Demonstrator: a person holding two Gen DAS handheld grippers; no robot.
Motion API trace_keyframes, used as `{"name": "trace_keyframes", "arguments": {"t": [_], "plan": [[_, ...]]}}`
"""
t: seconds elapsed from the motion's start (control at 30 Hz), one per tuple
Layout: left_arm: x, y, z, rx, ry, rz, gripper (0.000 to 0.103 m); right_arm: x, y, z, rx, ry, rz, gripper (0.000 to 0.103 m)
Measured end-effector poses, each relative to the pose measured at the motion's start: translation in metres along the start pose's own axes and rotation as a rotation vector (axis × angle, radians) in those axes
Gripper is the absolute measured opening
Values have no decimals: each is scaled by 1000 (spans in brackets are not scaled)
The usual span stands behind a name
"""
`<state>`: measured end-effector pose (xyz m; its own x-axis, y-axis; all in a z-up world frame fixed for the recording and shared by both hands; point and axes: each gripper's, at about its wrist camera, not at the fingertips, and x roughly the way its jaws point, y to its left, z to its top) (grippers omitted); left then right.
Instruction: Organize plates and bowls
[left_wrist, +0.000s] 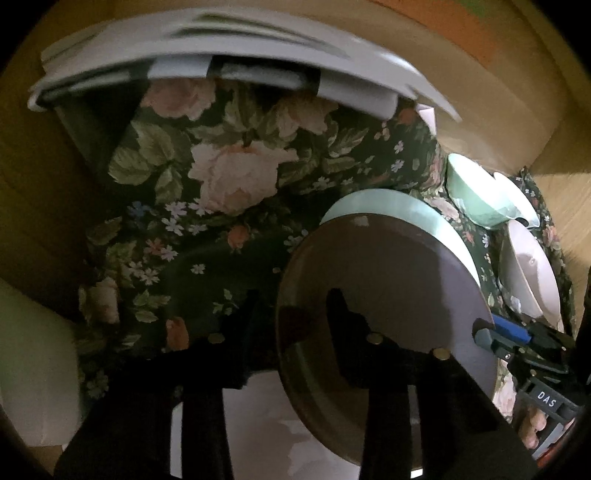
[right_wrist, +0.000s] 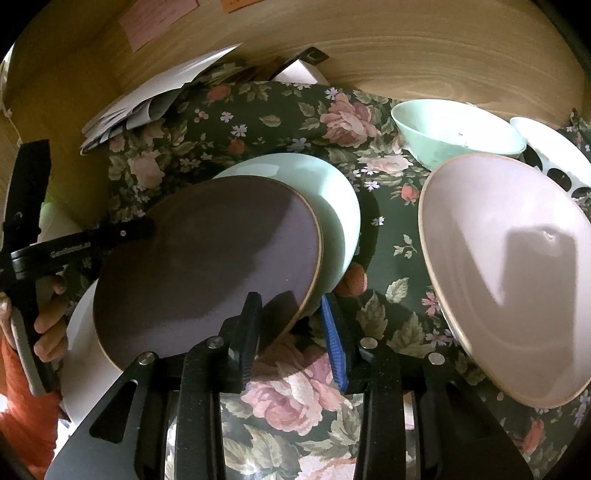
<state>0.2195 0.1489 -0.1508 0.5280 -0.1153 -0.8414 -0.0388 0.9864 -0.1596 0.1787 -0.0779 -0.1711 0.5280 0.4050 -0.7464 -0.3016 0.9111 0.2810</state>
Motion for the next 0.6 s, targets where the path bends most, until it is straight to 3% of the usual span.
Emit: {"name": "trace_keyframes", "arguments": {"t": [0.1,0.23,0.6], "plan": [[6,0,1,2,16,-13,25,1,1,1,-5,-3,-6,30],[5,0,1,18,15,-9,25,0,2,0,-19,-4,-5,26],[-12,-9,-5,46,-6,-45,25,1,-4,-5,31,1,13,26]]}}
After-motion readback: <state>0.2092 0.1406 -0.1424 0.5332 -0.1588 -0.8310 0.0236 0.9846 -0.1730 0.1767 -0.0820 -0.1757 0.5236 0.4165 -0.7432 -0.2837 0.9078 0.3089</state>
